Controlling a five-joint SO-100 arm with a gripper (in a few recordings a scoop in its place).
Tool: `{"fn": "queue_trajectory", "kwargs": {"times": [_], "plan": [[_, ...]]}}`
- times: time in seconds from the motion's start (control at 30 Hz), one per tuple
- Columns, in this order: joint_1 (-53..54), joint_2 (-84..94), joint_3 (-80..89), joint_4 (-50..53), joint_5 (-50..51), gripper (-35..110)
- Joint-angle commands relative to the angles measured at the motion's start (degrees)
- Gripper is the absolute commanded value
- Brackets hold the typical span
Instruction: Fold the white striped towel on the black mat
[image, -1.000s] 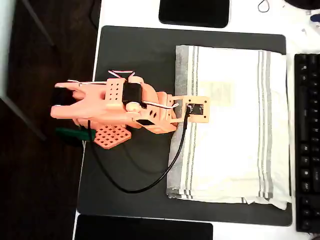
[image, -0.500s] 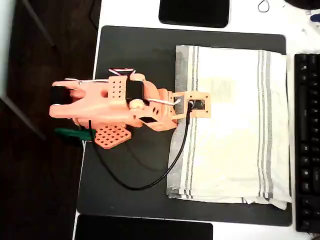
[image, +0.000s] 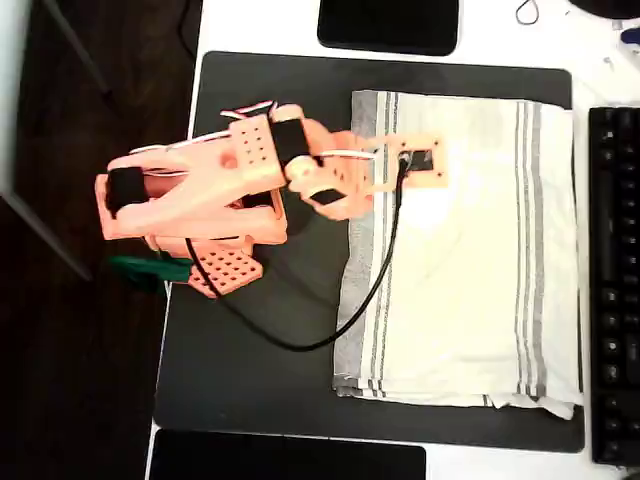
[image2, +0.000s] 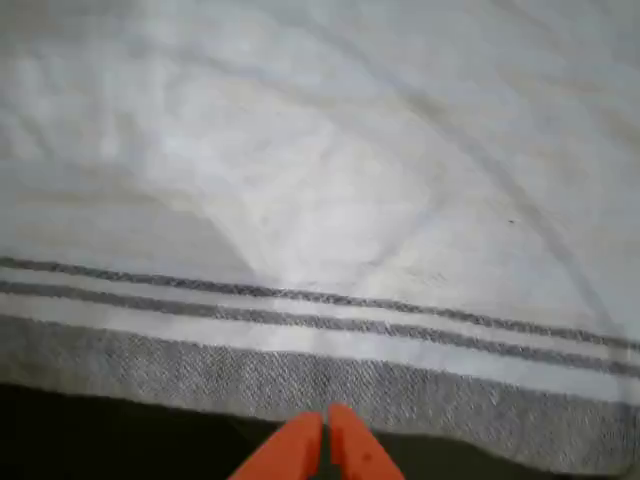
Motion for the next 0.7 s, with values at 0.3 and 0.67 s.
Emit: {"fn": "queue_trajectory", "kwargs": {"times": [0.3, 0.67], "plan": [[-8.5, -25.5, -22.7, -4.7, 7.3, 0], [-16.9, -49.6, -49.1, -0.3, 13.0, 0]]}}
